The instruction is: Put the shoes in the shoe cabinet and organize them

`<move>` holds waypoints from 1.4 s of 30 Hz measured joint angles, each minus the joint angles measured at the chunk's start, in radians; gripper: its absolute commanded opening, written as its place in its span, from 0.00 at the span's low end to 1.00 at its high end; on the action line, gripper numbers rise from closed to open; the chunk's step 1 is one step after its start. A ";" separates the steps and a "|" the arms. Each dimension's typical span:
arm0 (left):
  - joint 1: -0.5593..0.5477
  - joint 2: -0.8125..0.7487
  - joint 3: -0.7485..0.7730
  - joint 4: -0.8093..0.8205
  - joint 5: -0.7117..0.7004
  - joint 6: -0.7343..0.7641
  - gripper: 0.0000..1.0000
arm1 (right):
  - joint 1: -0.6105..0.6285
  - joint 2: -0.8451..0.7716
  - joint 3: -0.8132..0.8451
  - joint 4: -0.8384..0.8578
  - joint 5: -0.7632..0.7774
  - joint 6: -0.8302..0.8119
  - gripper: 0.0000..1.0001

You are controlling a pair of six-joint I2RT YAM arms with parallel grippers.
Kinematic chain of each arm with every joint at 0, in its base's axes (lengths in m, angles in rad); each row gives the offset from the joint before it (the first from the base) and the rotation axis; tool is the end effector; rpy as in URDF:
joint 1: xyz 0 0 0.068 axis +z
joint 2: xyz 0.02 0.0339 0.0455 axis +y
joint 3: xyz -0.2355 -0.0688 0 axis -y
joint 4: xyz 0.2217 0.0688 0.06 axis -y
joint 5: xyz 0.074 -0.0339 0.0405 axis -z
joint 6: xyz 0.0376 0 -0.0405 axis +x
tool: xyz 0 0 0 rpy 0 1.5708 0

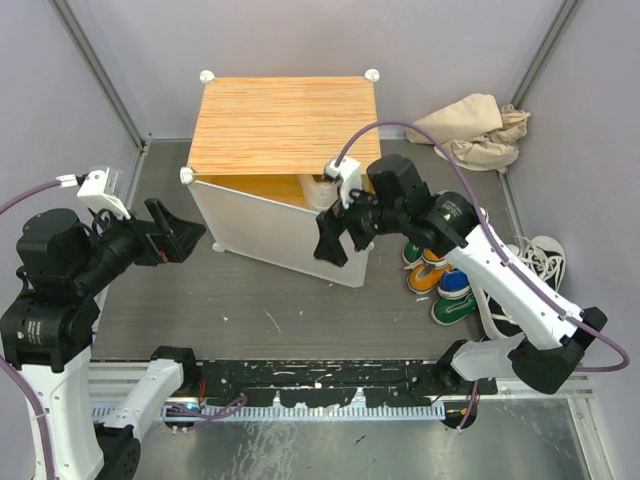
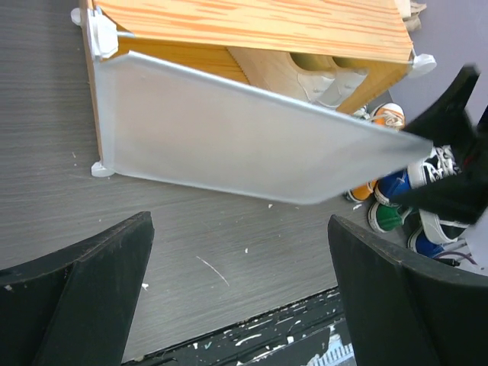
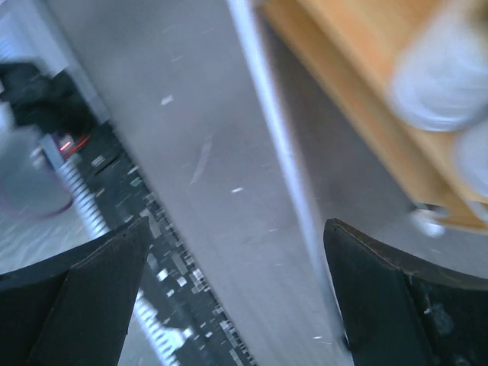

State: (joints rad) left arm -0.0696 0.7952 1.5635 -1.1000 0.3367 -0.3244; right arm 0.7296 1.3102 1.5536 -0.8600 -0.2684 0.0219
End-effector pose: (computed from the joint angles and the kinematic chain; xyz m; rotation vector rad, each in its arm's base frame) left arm 0.0753 -0.0177 0.4432 -0.0130 1.9262 -0.5857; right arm 0.1797 0.1741 0.3890 -0.9263 2.0547 0.7089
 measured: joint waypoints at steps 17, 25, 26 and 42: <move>0.000 0.092 0.057 0.020 0.053 -0.020 0.98 | 0.368 -0.134 -0.054 0.156 -0.009 0.065 1.00; 0.000 0.095 0.056 0.057 0.167 -0.059 0.98 | 0.354 -0.029 -0.146 0.117 0.515 0.137 1.00; 0.000 0.098 0.054 0.058 0.177 -0.061 0.98 | 0.342 -0.029 -0.164 0.110 0.553 0.148 1.00; -0.009 0.098 -0.010 0.100 0.250 -0.095 0.98 | 0.052 -0.208 -0.240 -0.153 0.872 0.503 1.00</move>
State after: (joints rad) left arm -0.0784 0.8936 1.5539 -0.9997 0.5869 -0.4191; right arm 0.7815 1.1023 1.3140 -1.0130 0.6033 0.5251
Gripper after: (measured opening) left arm 0.980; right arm 0.999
